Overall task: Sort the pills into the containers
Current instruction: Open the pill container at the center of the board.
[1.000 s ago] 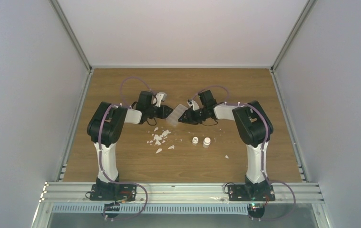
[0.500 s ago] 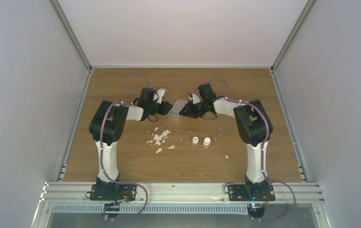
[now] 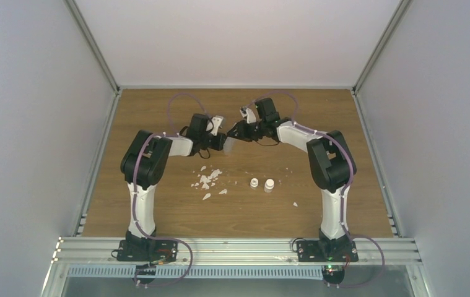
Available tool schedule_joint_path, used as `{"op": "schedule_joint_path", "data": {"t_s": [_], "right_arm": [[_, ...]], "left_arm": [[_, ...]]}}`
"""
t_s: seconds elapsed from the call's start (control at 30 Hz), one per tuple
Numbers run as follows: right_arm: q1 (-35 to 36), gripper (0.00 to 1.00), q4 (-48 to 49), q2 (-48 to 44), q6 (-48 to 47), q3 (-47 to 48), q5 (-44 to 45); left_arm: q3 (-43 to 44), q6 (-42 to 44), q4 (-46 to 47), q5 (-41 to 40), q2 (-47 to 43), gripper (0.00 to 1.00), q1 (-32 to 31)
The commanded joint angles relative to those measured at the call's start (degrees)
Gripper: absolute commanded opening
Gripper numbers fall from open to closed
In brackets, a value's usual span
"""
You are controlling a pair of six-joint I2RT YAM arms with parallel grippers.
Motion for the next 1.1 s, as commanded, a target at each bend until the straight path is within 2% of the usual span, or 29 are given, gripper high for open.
{"op": "schedule_joint_path", "data": {"t_s": [0.0, 0.37, 0.53, 0.6, 0.67, 0.83, 0.9, 0.93, 0.97, 1.03, 1.07], "right_arm": [[1.7, 0.61, 3.1, 1.7, 0.4, 3.4, -1.2], [1.6, 0.62, 3.7, 0.6, -0.5, 1.3, -0.3], [-0.3, 0.68, 3.6, -3.8, -2.2, 0.5, 0.7], [-2.6, 0.73, 4.1, -6.1, -2.6, -2.5, 2.0], [-6.1, 0.82, 5.1, -7.7, -2.2, -7.0, 2.8], [-10.5, 0.99, 7.7, -7.8, -1.6, -17.5, 4.0], [-10.7, 0.99, 8.9, -7.1, -1.4, -19.3, 4.1], [-10.6, 1.0, 9.1, -6.7, -1.5, -19.4, 4.0], [-10.7, 1.0, 9.0, -6.0, -1.6, -19.2, 4.0], [-10.8, 1.0, 8.7, -4.8, -1.8, -18.3, 3.3], [-10.8, 1.0, 8.8, -4.2, -1.9, -17.9, 2.9]], "left_arm": [[0.7, 1.2, -3.5, 3.2, 2.3, 0.63, -3.8], [1.4, 1.2, -4.2, 2.2, 3.1, 0.63, -3.8], [1.3, 1.2, -4.3, 1.6, 3.0, 0.63, -3.4], [0.3, 1.1, -3.3, 1.3, 1.4, 0.63, -3.3], [-1.2, 1.1, -1.8, 1.7, -0.6, 0.62, -3.3], [-1.8, 0.3, -0.4, 3.1, -2.0, 0.61, -3.6], [-1.1, 0.2, -0.8, 2.8, -1.2, 0.63, -3.8], [-0.8, 0.2, -1.1, 2.6, -0.8, 0.62, -3.8], [-0.3, 0.3, -1.5, 2.8, -0.3, 0.56, -3.9], [0.7, 0.4, -2.4, 3.1, 0.5, 0.36, -4.0], [1.1, 0.4, -2.7, 3.0, 0.8, 0.32, -4.0]]}}
